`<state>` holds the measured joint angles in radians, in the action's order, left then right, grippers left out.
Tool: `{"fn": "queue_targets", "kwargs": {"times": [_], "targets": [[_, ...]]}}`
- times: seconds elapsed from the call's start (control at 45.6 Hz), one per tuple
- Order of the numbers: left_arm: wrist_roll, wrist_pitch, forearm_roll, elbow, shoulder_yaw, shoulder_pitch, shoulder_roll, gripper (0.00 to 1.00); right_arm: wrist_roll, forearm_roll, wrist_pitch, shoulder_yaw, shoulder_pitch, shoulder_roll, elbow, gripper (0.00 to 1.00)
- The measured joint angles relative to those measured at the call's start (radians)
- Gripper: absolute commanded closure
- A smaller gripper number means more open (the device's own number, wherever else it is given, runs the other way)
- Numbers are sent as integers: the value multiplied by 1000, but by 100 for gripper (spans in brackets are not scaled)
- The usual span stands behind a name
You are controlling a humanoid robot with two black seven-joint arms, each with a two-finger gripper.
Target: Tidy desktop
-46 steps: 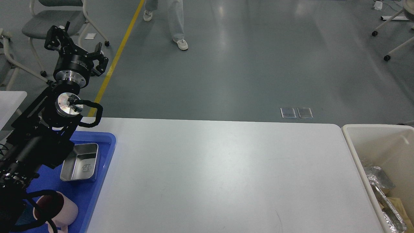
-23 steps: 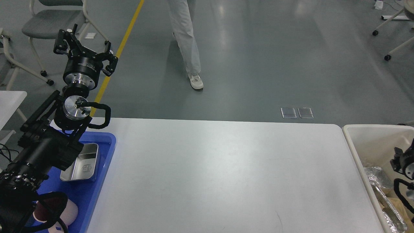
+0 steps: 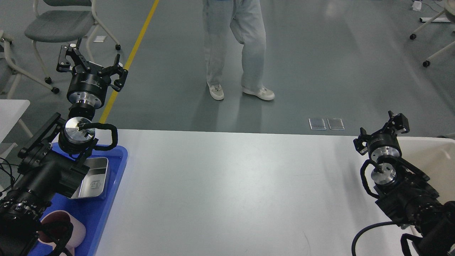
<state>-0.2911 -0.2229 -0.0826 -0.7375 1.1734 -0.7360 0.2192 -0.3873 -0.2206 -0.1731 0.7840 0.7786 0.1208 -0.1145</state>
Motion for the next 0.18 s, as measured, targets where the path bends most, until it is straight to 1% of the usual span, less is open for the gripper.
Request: {"fn": "queue_targets", "kwargs": {"times": [0.175], "targets": [[4,-27,-37,17,17,6,-37,2,-2,0,-5,87,50,-64,-2,0]]}}
